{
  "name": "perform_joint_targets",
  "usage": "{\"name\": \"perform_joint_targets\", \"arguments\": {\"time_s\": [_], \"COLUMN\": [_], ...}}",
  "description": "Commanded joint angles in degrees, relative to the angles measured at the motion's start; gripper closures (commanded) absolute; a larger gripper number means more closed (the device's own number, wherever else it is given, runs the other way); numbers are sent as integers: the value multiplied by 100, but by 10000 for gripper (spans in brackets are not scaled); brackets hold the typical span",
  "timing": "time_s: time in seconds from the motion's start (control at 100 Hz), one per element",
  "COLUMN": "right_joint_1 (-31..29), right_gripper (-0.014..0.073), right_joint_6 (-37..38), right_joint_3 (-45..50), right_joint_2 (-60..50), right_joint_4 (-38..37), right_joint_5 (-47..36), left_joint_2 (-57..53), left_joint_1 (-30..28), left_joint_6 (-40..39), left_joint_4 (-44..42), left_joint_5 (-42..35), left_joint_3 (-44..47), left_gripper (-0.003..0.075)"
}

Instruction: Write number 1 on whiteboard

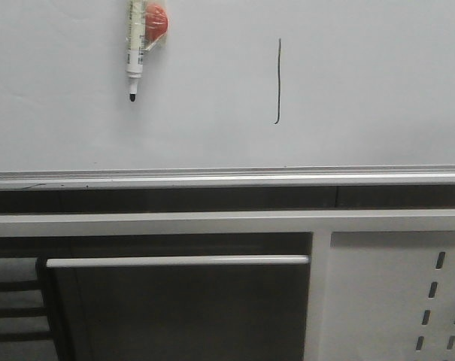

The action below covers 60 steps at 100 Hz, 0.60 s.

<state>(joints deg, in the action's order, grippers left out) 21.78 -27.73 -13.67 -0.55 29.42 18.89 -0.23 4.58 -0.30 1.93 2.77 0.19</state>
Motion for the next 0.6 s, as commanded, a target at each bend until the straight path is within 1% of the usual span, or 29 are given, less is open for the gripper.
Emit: {"name": "perform_joint_targets", "arguments": {"time_s": [0.0, 0.03, 0.04, 0.06, 0.08, 0.11, 0.12, 0.16, 0.24, 0.34, 0.42, 0.57, 0.59], "right_joint_1": [-48, -78, -103, -138, -227, -317, -386, -589, -1132, -1693, -1907, -1962, -1962], "right_gripper": [643, 643, 643, 643, 643, 643, 643, 643, 643, 643, 643, 643, 643], "right_joint_6": [287, 721, 976, 1242, 1761, 2115, 2397, 2620, 2620, 2609, 2609, 2609, 2609], "right_joint_3": [-127, -98, -86, -74, -45, -26, -10, 52, 243, 639, 938, 1594, 1582], "right_joint_2": [-11, 13, 25, 50, 72, 105, 122, 151, 173, 173, 124, -112, -102], "right_joint_4": [-560, -1017, -1269, -1684, -2091, -2540, -2704, -2942, -2942, -2942, -2898, -2822, -2822], "right_joint_5": [-583, -672, -704, -717, -717, -699, -679, -622, -597, -923, -1080, -1621, -1457], "left_joint_2": [-129, -129, -129, -129, -129, -129, -129, -129, -129, -129, -129, -129, -129], "left_joint_1": [-3, -3, -3, -3, -3, -3, -3, -3, -3, -3, -3, -3, -3], "left_joint_6": [-61, -61, -61, -61, -61, -61, -61, -61, -61, -61, -61, -61, -61], "left_joint_4": [-9, -9, -9, -9, -9, -9, -9, -9, -9, -9, -9, -9, -9], "left_joint_5": [-365, -365, -365, -365, -365, -365, -365, -365, -365, -365, -365, -365, -365], "left_joint_3": [233, 233, 233, 233, 233, 233, 233, 233, 233, 233, 233, 233, 233], "left_gripper": [741, 741, 741, 741, 741, 741, 741, 741, 741, 741, 741, 741, 741]}}
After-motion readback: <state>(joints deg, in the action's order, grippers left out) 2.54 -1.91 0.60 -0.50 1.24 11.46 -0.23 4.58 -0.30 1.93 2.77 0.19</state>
